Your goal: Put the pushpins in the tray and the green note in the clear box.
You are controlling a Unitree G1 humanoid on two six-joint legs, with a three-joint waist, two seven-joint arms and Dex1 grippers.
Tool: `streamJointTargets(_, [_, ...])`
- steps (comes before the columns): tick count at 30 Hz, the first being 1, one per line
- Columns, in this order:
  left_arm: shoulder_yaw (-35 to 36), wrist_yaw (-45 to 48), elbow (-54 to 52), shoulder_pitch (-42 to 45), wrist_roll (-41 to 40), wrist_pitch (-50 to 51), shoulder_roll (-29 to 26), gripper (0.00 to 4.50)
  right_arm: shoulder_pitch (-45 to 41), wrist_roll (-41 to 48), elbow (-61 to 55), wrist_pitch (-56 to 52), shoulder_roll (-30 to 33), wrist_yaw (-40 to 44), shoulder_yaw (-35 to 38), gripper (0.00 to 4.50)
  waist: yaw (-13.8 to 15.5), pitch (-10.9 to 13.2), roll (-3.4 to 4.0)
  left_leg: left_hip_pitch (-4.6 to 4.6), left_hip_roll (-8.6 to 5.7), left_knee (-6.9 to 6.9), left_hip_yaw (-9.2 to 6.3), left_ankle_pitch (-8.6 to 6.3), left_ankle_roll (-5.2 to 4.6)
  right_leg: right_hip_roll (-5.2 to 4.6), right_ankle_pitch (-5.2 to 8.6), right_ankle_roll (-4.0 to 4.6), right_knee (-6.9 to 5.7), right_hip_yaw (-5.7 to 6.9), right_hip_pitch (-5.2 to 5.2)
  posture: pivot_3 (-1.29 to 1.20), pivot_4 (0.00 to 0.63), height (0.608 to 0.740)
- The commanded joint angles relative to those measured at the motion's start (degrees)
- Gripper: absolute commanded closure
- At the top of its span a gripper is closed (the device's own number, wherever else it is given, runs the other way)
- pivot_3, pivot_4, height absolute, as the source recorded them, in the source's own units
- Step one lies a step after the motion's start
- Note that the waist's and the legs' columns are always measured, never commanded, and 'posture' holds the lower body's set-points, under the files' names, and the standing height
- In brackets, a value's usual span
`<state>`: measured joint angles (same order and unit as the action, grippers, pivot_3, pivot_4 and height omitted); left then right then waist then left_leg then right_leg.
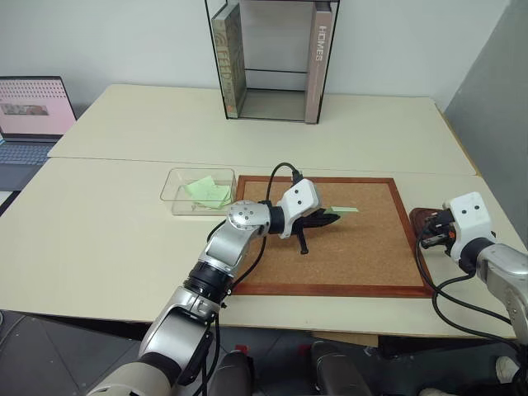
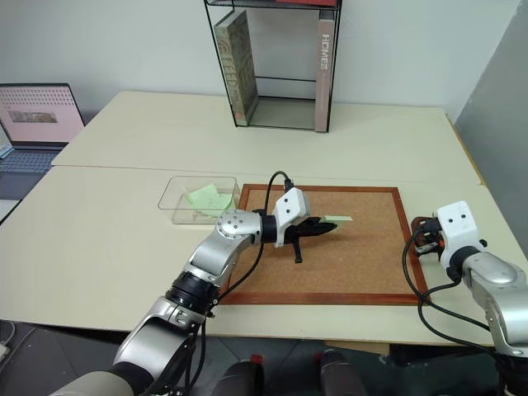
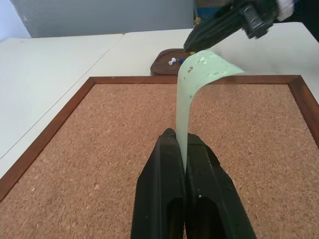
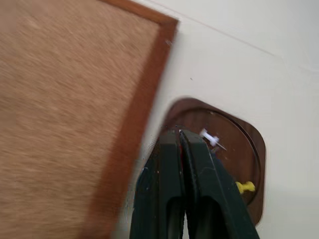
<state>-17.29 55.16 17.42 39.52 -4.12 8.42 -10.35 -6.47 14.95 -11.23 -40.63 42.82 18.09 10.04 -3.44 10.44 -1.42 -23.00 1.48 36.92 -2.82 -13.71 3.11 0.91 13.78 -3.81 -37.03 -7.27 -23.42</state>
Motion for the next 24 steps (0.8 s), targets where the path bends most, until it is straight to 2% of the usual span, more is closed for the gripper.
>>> streamJointTargets(1, [0.2,-0.7,-3.2,0.0,-0.2,0.1,-0.2,4.48,-2.6,-3.0,4.2,4.0,0.6,0.8,0.1,4.5,0.0,0.0,0.01,-0.01,0.0,-0.02,0.0,0.0,0.0,0.0,0.0,0.0,0.0,0.0,-0.01,0.0,0.15,0.74])
streamJointTargets(2, [0.1,-0.8,-3.3,0.0,-0.2,0.2,-0.3,4.48,-3.1,-3.4,5.4,4.4,0.3,0.9,0.1,4.5,0.0,0.0,0.01,-0.01,0.0,-0.04,0.0,0.0,0.0,0.0,0.0,0.0,0.0,0.0,-0.01,0.0,0.15,0.74])
streamJointTargets(5, [0.1,-1.1,-3.5,-0.1,-0.2,0.2,-0.5,4.5,-4.1,-4.6,8.1,5.5,0.0,1.4,-0.5,3.87,0.1,0.0,0.01,-0.02,0.01,-0.07,-0.02,0.0,0.0,0.01,0.01,0.01,0.01,0.03,-0.02,0.0,0.15,0.74])
streamJointTargets(11, [0.0,-1.4,-3.7,-0.1,-0.2,0.3,-0.6,4.5,-5.0,-5.0,7.7,5.0,-1.1,1.6,0.6,2.41,0.1,0.0,0.01,-0.02,-0.01,-0.02,-0.02,0.0,0.0,0.0,0.0,0.0,-0.02,0.01,0.0,0.0,0.15,0.74])
streamJointTargets(18, [0.1,-1.3,-2.8,0.5,-0.3,-0.1,-0.5,4.5,-5.5,-3.4,4.6,2.7,-2.9,1.2,3.8,1.04,0.1,0.0,0.02,-0.01,0.0,-0.02,-0.03,0.0,0.0,0.01,0.0,0.0,-0.04,0.02,0.0,0.0,0.15,0.74])
streamJointTargets(22, [0.2,-1.5,-2.4,0.8,-0.3,-0.1,-0.3,4.5,-5.8,-2.7,2.6,1.2,-3.1,1.4,5.7,0.07,0.1,0.0,0.02,-0.01,-0.01,-0.01,-0.03,0.0,0.0,0.0,0.0,-0.01,-0.04,0.01,0.0,0.0,0.15,0.74])
streamJointTargets(24, [0.4,-1.7,-2.2,1.0,-0.4,-0.1,-0.1,4.5,-6.0,-2.3,1.0,0.5,-2.7,1.5,6.7,0.02,0.1,0.0,0.02,-0.01,-0.01,-0.01,-0.03,0.0,0.0,0.0,-0.01,-0.01,-0.04,0.01,0.0,0.0,0.15,0.74])
